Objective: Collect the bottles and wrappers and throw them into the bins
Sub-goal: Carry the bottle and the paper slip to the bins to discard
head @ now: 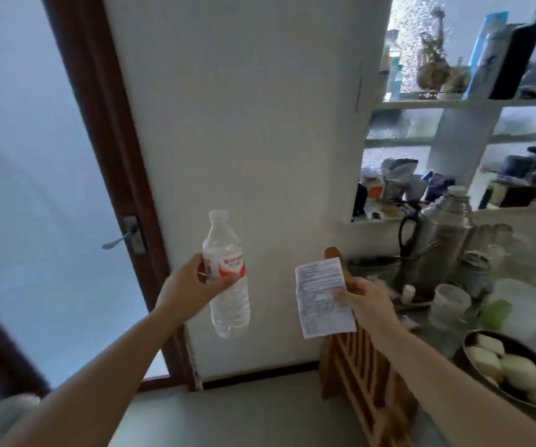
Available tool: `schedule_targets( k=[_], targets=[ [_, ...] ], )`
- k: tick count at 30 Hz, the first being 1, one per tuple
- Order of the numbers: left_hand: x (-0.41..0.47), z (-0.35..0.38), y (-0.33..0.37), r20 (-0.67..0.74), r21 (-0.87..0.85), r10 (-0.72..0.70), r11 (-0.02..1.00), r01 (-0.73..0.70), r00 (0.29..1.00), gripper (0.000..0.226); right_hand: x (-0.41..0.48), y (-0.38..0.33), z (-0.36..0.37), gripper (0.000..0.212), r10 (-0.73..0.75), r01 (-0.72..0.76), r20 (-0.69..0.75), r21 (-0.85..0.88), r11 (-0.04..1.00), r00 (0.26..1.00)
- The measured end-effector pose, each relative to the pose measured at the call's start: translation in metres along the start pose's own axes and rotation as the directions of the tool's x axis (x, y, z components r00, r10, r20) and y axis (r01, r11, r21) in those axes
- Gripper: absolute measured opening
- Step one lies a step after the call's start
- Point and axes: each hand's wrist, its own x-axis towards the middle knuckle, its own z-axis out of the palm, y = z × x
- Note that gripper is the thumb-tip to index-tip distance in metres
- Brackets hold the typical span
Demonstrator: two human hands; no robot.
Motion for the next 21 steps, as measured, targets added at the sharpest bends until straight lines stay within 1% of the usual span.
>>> schedule_targets(
  k=[3,4,6,9,11,13,15,16,21],
  targets=[
    [0.004,-0.055,-0.053,-0.029,0.036,-0.065,0.997,0.066,0.997,0.076,0.020,-0.017,0.079,0.017,-0.045,0.046,0.095,-0.011,0.999,0.995],
    [0.002,-0.072,-0.069,-0.045,0.047,-0.081,0.995,0.083,0.996,0.079,0.026,-0.020,0.106,0.016,-0.052,0.055,0.134,-0.017,0.998,0.990],
    [-0.002,-0.105,-0.099,-0.081,0.049,-0.114,0.992,0.118,0.990,0.076,0.031,-0.030,0.158,0.007,-0.075,0.083,0.204,-0.033,0.996,0.976],
    [-0.013,-0.149,-0.137,-0.142,0.067,-0.178,0.980,0.189,0.974,0.061,0.034,-0.041,0.232,0.006,-0.112,0.124,0.295,-0.021,0.992,0.949],
    [-0.022,-0.175,-0.161,-0.212,0.072,-0.222,0.968,0.242,0.952,0.057,0.032,-0.047,0.275,0.007,-0.120,0.136,0.376,-0.015,0.991,0.919],
    [-0.031,-0.198,-0.181,-0.270,0.069,-0.280,0.949,0.308,0.921,0.060,0.034,-0.051,0.314,0.014,-0.114,0.137,0.457,-0.016,0.990,0.882],
    [-0.039,-0.218,-0.201,-0.310,0.046,-0.339,0.928,0.370,0.888,0.069,0.039,-0.058,0.349,0.015,-0.117,0.146,0.519,-0.017,0.989,0.847],
    [-0.042,-0.227,-0.211,-0.325,0.043,-0.361,0.918,0.395,0.874,0.070,0.043,-0.061,0.367,0.016,-0.121,0.152,0.544,-0.012,0.988,0.830],
    [-0.036,-0.263,-0.241,-0.407,0.063,-0.423,0.871,0.487,0.809,0.057,0.070,-0.082,0.447,0.018,-0.150,0.167,0.677,0.040,0.985,0.720]
  ],
)
